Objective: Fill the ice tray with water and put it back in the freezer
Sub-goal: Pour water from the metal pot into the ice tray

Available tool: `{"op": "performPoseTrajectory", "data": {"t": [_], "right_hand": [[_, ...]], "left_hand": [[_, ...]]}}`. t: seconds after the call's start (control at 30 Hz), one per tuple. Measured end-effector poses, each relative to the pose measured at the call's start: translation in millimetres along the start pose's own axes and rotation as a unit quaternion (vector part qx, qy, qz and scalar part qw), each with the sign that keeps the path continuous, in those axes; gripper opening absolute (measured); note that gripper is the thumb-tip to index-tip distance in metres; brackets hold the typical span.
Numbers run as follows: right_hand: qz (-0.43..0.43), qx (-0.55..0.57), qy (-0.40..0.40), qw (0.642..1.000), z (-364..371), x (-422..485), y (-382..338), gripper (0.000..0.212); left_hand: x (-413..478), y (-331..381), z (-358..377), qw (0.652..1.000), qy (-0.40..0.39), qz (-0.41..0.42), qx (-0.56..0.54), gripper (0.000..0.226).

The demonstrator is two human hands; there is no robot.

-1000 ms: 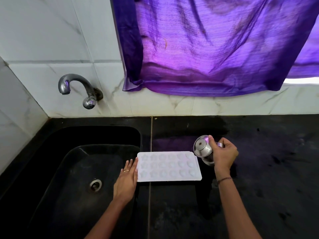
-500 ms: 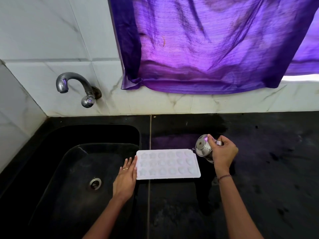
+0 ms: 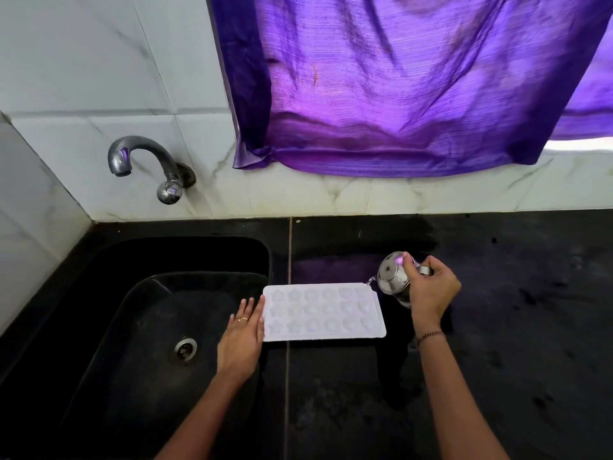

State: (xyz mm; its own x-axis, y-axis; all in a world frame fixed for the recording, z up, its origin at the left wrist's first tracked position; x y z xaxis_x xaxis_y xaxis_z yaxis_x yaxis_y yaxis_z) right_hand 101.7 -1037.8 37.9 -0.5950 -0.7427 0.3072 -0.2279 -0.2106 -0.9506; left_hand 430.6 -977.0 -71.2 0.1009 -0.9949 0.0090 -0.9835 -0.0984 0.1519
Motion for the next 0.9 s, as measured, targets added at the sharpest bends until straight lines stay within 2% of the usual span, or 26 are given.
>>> {"op": "performPoseTrajectory", "data": {"t": [0.13, 0.23, 0.47, 0.63, 0.77, 0.9], "right_hand": [[0.038, 0.027, 0.022, 0.999, -6, 4, 3, 0.047], [0.06, 0.049, 0.005, 0.997, -10, 6, 8, 0.05], [0.011, 0.055, -0.073, 0.996, -16, 8, 2, 0.053], [-0.013, 0.047, -0.099, 0.994, -16, 6, 0, 0.051], [-0.036, 0.027, -0.111, 0.993, -14, 5, -3, 0.051], [-0.057, -0.008, -0.117, 0.991, -12, 4, -6, 0.047]], "left_hand": [[0, -1, 1, 1.0, 0.0, -0.001, 0.004, 0.077], [1, -1, 0, 1.0, -0.002, 0.003, 0.004, 0.078], [1, -2, 2, 1.0, 0.001, 0.009, 0.0, 0.078], [2, -3, 3, 1.0, 0.007, 0.006, 0.001, 0.075], [3, -3, 3, 1.0, 0.002, 0.003, 0.006, 0.06], [1, -2, 1, 1.0, 0.0, 0.008, 0.007, 0.079]]}}
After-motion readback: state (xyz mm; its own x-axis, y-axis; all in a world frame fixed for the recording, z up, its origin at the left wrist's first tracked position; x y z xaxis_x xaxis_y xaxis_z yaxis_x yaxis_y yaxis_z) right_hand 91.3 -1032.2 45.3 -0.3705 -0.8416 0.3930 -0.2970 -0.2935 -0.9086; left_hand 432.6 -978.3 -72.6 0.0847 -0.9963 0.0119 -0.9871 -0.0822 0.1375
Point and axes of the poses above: each hand's wrist, its own x-axis towards the middle knuckle, its own z-axis out of the palm, y = z × x, the point moved 4 cm from there along x, towards the middle knuckle, and after that the axes turned 11 degrees about x, right-handed, at the moved point
